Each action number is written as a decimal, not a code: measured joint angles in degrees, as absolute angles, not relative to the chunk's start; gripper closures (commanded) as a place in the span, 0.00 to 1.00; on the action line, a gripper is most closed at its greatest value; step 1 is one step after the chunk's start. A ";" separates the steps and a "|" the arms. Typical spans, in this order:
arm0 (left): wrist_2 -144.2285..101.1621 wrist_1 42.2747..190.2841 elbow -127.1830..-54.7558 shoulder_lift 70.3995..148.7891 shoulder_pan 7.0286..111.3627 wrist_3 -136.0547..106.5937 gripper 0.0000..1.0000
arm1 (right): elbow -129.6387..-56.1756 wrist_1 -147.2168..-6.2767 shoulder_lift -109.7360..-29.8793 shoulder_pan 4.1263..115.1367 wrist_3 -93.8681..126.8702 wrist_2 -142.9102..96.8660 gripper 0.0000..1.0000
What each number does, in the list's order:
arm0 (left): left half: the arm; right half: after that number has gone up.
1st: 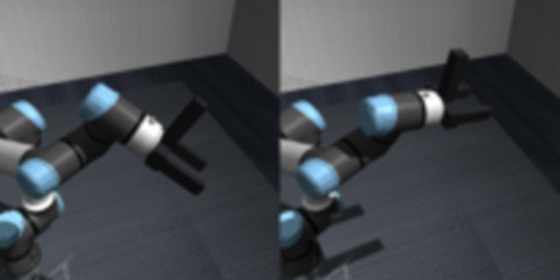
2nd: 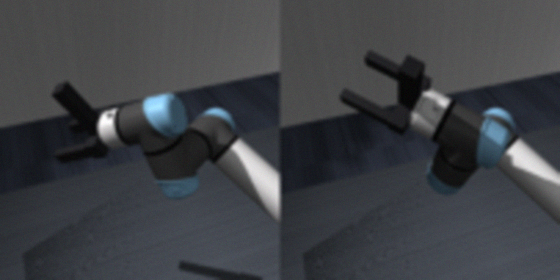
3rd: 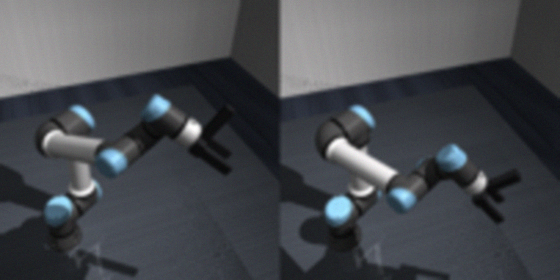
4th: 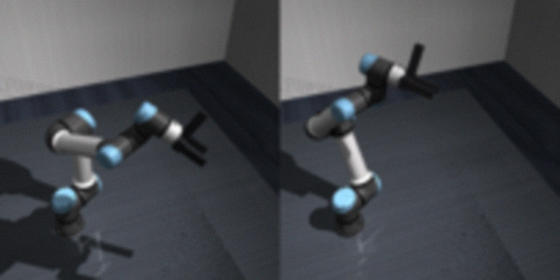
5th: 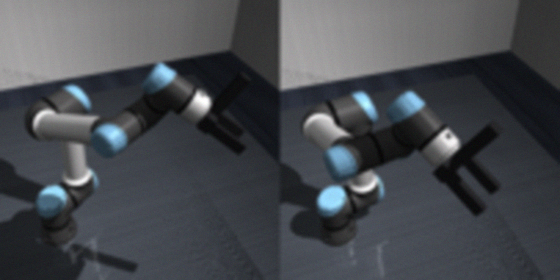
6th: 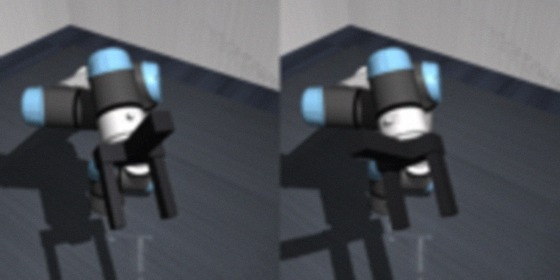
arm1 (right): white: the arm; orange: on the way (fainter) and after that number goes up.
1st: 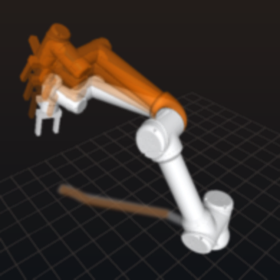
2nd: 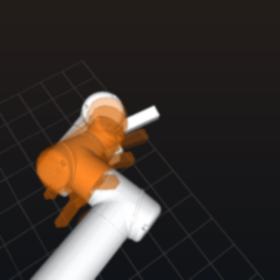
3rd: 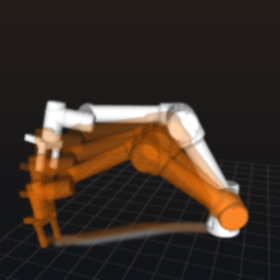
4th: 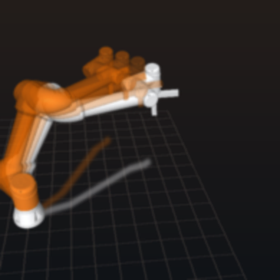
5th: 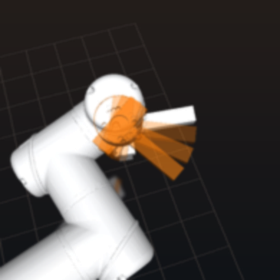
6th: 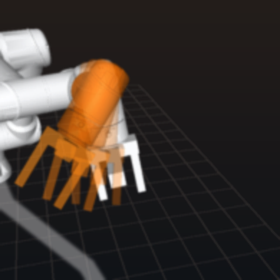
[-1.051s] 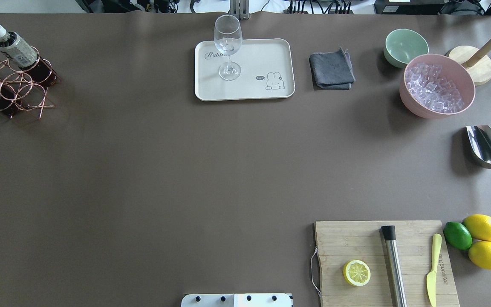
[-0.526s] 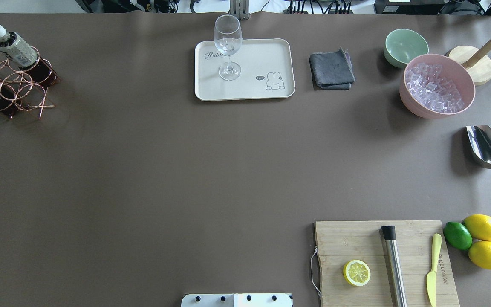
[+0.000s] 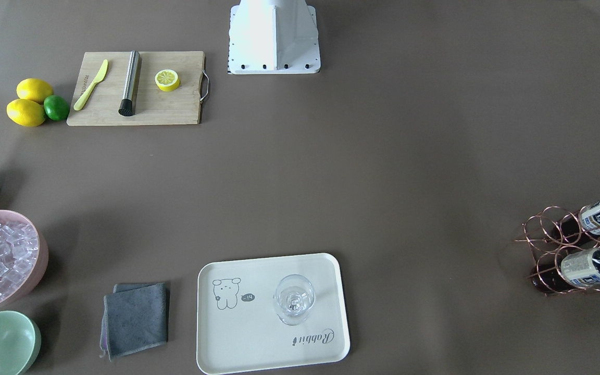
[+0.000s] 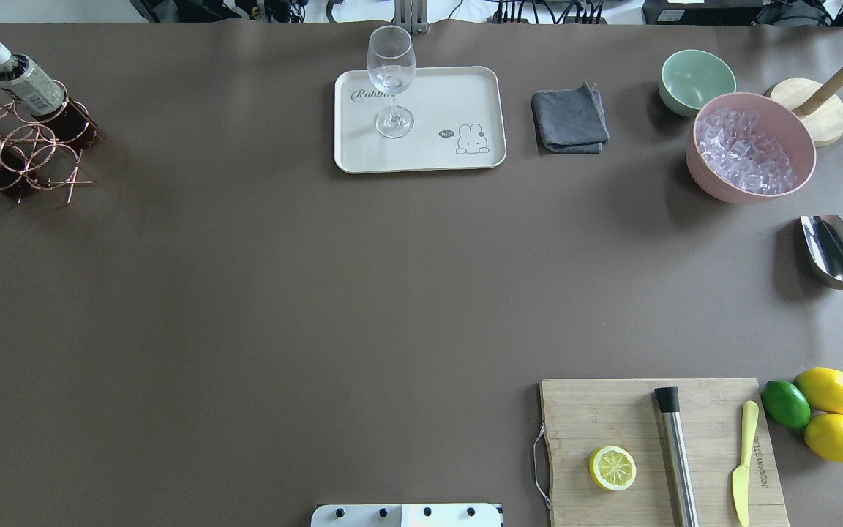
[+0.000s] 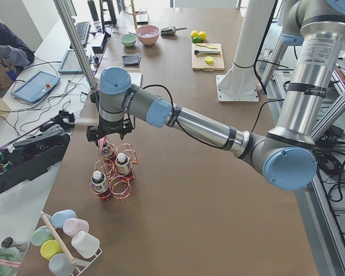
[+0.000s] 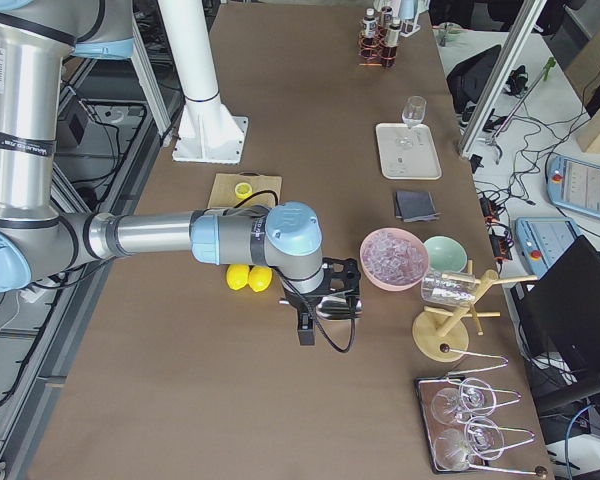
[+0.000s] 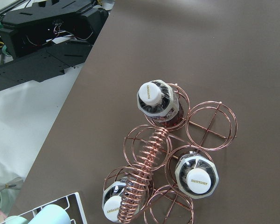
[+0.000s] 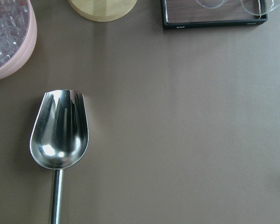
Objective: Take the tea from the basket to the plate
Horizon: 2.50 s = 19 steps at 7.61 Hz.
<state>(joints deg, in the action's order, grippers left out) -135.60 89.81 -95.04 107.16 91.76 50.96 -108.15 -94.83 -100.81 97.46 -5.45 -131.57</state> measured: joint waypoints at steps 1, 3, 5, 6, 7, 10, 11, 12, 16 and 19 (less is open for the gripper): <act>-136.00 86.55 -93.83 109.11 91.76 53.84 0.02 | -108.12 -94.83 -100.78 97.45 -5.45 -131.57 0.00; -137.74 84.00 -90.95 111.38 91.42 57.08 0.02 | -108.05 -94.83 -100.69 97.45 -5.45 -131.57 0.00; -138.32 83.78 -87.08 113.20 90.87 60.06 0.02 | -107.98 -94.80 -100.65 97.47 -5.45 -131.57 0.00; -138.35 83.83 -84.59 114.73 90.70 62.06 0.03 | -107.95 -94.81 -100.63 97.47 -5.45 -131.57 0.00; -138.35 84.10 -83.25 115.71 90.16 63.40 0.04 | -107.94 -94.82 -100.59 97.47 -5.45 -131.57 0.00; -138.34 87.19 -82.65 115.69 87.53 64.37 0.14 | -107.95 -94.83 -100.55 97.47 -5.45 -131.57 0.00; -138.34 87.77 -82.67 115.43 87.20 64.69 0.16 | -107.95 -94.83 -100.55 97.47 -5.45 -131.57 0.00; -138.34 87.97 -82.72 115.17 87.07 65.85 0.16 | -107.95 -94.83 -100.57 97.47 -5.45 -131.57 0.00; -138.34 88.02 -83.43 113.16 87.26 69.79 0.18 | -107.93 -94.83 -100.57 97.47 -5.45 -131.57 0.00; -138.30 87.33 -84.89 112.47 87.44 70.21 0.31 | -107.93 -94.83 -100.56 97.47 -5.45 -131.57 0.00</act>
